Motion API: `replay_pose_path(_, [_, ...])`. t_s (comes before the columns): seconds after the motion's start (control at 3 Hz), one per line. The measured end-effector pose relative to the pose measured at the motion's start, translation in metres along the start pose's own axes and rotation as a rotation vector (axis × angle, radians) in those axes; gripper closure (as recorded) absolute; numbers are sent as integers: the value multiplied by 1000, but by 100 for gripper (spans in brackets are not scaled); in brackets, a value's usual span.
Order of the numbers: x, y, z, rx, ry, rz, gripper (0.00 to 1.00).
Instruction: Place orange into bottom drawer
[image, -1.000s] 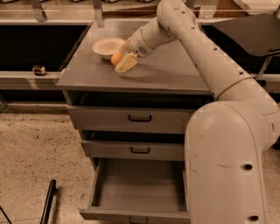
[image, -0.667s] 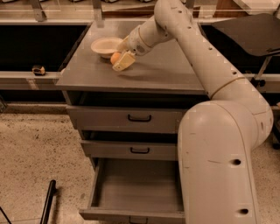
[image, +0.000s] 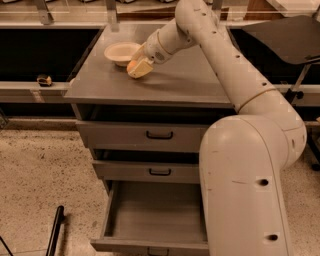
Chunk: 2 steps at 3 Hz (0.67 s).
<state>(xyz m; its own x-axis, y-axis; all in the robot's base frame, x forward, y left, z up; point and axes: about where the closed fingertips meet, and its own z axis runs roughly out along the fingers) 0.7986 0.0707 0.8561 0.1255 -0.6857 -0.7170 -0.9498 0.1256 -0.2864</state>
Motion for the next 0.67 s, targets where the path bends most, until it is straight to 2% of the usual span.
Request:
replay_pose_path(0.33, [-16, 7, -12, -6, -43, -32, 99])
replay_pose_path(0.67, [-52, 18, -43, 33, -90, -105, 100])
